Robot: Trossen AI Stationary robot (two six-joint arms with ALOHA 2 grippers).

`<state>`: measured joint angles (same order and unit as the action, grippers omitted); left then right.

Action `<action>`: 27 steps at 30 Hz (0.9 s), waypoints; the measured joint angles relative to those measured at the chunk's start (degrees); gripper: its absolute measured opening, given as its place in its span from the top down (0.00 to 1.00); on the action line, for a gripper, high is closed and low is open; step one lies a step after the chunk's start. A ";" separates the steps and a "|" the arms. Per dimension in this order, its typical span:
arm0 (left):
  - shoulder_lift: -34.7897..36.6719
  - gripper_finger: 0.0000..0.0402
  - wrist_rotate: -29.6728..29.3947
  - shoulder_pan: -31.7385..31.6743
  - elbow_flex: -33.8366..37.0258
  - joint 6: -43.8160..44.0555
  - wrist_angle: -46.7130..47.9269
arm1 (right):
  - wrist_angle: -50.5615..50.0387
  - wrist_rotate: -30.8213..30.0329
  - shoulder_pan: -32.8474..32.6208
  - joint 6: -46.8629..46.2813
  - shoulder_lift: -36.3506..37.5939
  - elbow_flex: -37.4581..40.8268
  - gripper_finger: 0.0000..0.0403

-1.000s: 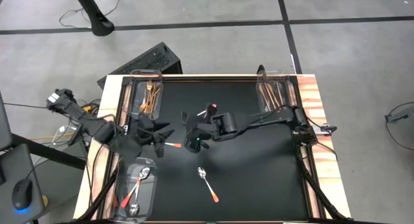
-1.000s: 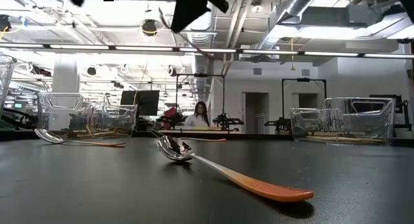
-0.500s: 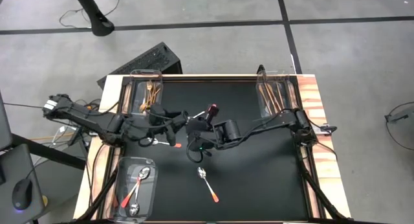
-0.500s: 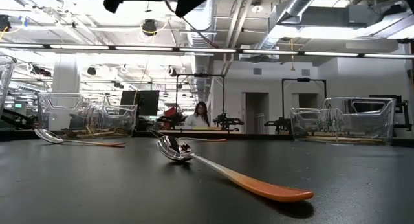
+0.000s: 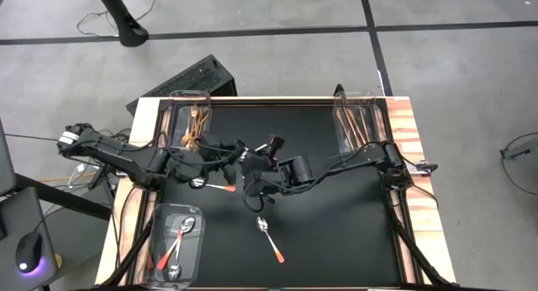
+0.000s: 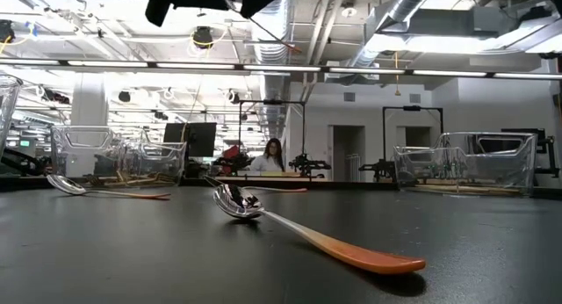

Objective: Sort silverware by color (type)
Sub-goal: Put the orange spoon into the bottom left transparent bin

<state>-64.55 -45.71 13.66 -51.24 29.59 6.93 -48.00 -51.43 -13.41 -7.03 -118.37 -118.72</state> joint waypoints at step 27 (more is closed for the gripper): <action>5.23 1.00 54.49 8.05 -11.85 21.34 59.85 | 1.56 41.06 7.71 -11.11 3.85 -1.70 0.79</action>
<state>-59.32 8.79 21.71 -63.10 50.94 66.78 -46.44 -10.37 -5.70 -18.14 -114.52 -120.42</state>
